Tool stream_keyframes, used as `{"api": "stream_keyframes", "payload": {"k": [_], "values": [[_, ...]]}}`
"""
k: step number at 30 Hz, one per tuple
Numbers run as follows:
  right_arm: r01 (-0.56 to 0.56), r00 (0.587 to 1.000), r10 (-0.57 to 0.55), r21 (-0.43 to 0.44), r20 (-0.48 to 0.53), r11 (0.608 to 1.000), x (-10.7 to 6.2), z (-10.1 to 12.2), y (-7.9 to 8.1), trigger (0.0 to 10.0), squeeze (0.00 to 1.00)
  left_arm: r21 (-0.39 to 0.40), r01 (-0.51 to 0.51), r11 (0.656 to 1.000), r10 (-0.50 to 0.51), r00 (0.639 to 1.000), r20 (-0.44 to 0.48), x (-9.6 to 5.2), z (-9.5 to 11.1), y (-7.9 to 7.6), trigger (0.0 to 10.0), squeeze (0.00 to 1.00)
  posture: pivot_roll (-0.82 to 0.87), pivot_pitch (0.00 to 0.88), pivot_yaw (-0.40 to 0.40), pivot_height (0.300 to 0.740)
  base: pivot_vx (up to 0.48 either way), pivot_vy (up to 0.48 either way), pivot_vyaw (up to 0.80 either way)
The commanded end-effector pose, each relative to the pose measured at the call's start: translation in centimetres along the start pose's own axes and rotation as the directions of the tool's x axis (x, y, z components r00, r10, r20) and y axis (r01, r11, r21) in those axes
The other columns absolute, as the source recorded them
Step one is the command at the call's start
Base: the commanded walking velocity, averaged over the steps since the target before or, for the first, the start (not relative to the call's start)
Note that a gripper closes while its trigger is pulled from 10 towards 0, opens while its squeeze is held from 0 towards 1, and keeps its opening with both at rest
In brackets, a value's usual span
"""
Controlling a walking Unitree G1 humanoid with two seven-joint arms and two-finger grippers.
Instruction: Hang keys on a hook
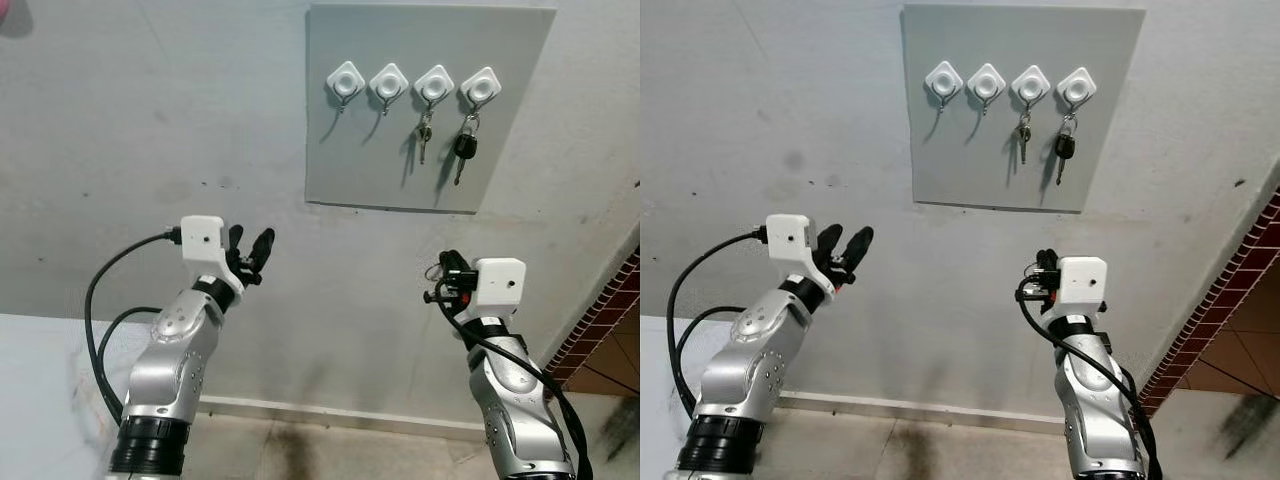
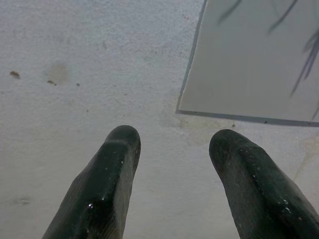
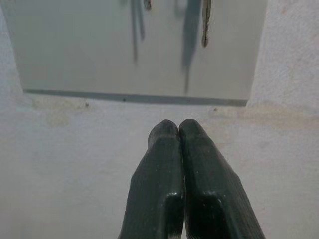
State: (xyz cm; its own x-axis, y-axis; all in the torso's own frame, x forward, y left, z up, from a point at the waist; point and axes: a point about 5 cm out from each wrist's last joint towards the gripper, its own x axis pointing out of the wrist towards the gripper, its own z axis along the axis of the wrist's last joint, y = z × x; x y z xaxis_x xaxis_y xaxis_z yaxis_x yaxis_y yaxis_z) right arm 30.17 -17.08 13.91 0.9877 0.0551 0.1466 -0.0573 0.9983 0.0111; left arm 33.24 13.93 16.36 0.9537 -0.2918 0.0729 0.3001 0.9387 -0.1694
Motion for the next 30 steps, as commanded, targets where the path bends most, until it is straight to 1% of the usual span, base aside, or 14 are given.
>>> {"api": "stream_keyframes", "payload": {"k": [1, 8, 11, 18, 20, 27, 30], "values": [[-0.020, 0.998, 0.020, 0.004, 0.053, 1.000, 0.29, 1.17, 0.25, 10.0, 0.00, 0.004, -0.013, 1.000, 0.013, 1.000, 0.010, 0.19, 0.45, 0.33, 10.0, 0.00, 0.11, 0.000, 0.029, 0.740, 0.000, 0.000, 0.00], [-0.025, 0.998, 0.023, 0.019, 0.051, 1.000, 0.23, 1.41, 0.30, 10.0, 0.00, -0.017, -0.001, 1.000, 0.001, 1.000, 0.001, 0.21, 0.04, -0.23, 10.0, 0.00, 0.10, 0.000, 0.027, 0.740, 0.000, 0.000, 0.00], [-0.041, 0.998, 0.040, 0.006, 0.056, 0.999, 0.15, 1.52, 0.47, 10.0, 0.00, -0.035, 0.010, 0.999, -0.010, 1.000, -0.002, 0.16, -0.11, -0.44, 10.0, 0.00, 0.10, 0.000, 0.025, 0.740, 0.000, 0.000, 0.00], [-0.065, 0.997, 0.065, 0.005, 0.052, 0.998, -0.03, 1.44, 0.87, 10.0, 0.00, -0.041, 0.003, 0.999, -0.003, 1.000, -0.005, 0.09, -0.17, -0.38, 10.0, 0.00, 0.11, 0.000, 0.025, 0.740, 0.000, 0.000, 0.00], [-0.071, 0.996, 0.071, 0.004, 0.051, 0.997, -0.08, 1.42, 1.01, 10.0, 0.00, -0.057, 0.004, 0.998, -0.004, 1.000, 0.000, 0.01, -0.13, -0.32, 10.0, 0.00, 0.11, 0.000, 0.025, 0.740, 0.000, 0.000, 0.00], [-0.081, 0.995, 0.080, 0.007, 0.057, 0.997, -0.22, 1.49, 1.18, 10.0, 0.00, -0.060, 0.003, 0.998, -0.003, 1.000, 0.004, -0.12, -0.05, -0.19, 10.0, 0.00, 0.11, 0.000, 0.026, 0.740, 0.320, 0.000, 0.00], [-0.080, 0.995, 0.079, 0.008, 0.063, 0.997, -0.39, 1.68, 1.19, 10.0, 0.00, -0.062, 0.004, 0.998, -0.003, 1.000, 0.008, -0.40, -0.01, -0.03, 10.0, 0.00, 0.11, 0.000, 0.027, 0.740, 0.375, 0.000, 0.00]]}}
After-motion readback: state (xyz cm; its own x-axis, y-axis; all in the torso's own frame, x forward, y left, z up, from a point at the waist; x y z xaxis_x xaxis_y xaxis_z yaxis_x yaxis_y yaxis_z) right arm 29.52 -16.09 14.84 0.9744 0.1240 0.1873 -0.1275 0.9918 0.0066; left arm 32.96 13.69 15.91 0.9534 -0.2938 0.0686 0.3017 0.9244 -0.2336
